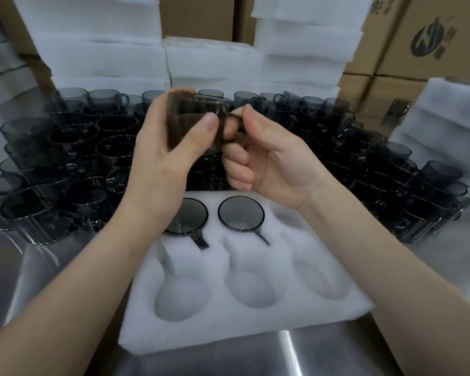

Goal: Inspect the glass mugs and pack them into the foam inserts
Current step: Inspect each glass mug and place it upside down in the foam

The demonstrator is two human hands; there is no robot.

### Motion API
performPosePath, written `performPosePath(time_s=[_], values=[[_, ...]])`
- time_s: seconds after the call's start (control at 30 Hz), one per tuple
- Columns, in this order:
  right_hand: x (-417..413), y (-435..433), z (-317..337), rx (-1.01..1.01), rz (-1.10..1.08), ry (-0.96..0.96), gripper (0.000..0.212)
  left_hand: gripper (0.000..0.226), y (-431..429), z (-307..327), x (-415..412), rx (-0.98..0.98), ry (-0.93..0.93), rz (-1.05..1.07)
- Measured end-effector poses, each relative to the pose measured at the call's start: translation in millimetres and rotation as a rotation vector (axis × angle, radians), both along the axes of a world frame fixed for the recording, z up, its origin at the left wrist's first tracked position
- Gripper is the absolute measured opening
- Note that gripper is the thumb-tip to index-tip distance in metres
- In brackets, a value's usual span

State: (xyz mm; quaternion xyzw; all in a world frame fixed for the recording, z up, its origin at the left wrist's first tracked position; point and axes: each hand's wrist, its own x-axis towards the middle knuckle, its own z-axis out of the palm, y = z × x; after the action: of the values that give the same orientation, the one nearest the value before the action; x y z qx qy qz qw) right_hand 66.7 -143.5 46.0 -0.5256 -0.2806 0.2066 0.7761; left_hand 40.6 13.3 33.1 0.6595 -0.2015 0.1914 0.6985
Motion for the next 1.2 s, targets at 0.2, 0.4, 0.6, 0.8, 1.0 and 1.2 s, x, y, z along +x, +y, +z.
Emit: performPosePath(time_s=[0.2,0.4,0.6,0.8,1.0,1.2], values=[[-5,5,4,0.025,-0.117,-0.273,0.015,0.069,-2,1,2,-0.061,0.159,-0.060],[-9,6,6,-0.123,-0.396,-0.483,0.008,0.075,-4,-2,8,-0.023,0.187,-0.081],[-6,3,7,-0.072,-0.404,-0.322,0.034,0.054,0,-3,9,-0.039,0.146,-0.066],[-3,-1,5,-0.223,-0.598,-0.262,0.050,0.051,0,-4,5,0.233,0.039,-0.092],[2,-3,4,-0.199,-0.468,-0.314,0.022,0.049,4,-7,6,-0.075,0.005,-0.071],[2,-8,0,-0.205,-0.283,-0.279,0.033,0.059,4,-7,5,-0.017,-0.005,-0.042]])
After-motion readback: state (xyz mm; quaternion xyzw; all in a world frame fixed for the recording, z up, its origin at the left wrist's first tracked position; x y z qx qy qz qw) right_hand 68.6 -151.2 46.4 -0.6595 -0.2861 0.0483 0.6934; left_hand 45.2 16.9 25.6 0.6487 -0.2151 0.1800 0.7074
